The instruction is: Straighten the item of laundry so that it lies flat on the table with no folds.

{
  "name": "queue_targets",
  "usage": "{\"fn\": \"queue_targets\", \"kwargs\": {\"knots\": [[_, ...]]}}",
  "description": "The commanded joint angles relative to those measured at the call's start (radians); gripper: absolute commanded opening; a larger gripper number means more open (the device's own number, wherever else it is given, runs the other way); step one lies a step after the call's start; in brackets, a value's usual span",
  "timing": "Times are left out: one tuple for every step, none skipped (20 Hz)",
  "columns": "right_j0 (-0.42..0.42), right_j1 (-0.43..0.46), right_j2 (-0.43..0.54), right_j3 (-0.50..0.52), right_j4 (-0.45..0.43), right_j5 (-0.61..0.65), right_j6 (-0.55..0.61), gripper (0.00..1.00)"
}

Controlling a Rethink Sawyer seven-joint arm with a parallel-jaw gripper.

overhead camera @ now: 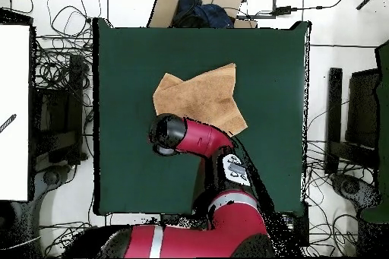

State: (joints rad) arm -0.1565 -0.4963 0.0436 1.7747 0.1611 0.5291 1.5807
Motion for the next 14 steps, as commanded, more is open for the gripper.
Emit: {"fn": "queue_targets", "kwargs": {"knots": [[0.024, -0.009, 0.001, 0.076, 0.063, -0.079, 0.283, 1.00], [0.024, -0.007, 0.001, 0.075, 0.065, -0.082, 0.281, 1.00], [0.022, -0.001, -0.001, 0.066, 0.069, -0.076, 0.279, 1.00], [0.021, 0.005, -0.003, 0.058, 0.073, -0.070, 0.278, 1.00], [0.009, 0.028, 0.003, 0.035, 0.072, -0.060, 0.258, 1.00], [-0.008, 0.059, 0.012, 0.001, 0.070, -0.048, 0.233, 1.00], [-0.017, 0.074, 0.016, -0.010, 0.072, -0.051, 0.226, 1.00], [-0.026, 0.089, 0.021, -0.021, 0.074, -0.054, 0.218, 1.00], [-0.034, 0.091, 0.030, -0.013, 0.082, -0.045, 0.217, 1.00], [-0.034, 0.086, 0.030, -0.006, 0.082, -0.054, 0.219, 1.00], [-0.034, 0.078, 0.032, 0.007, 0.087, -0.058, 0.226, 1.00], [-0.033, 0.072, 0.033, 0.014, 0.090, -0.062, 0.230, 1.00], [-0.034, 0.073, 0.035, 0.018, 0.093, -0.071, 0.234, 1.00], [-0.036, 0.078, 0.039, 0.019, 0.095, -0.078, 0.232, 1.00]]}}
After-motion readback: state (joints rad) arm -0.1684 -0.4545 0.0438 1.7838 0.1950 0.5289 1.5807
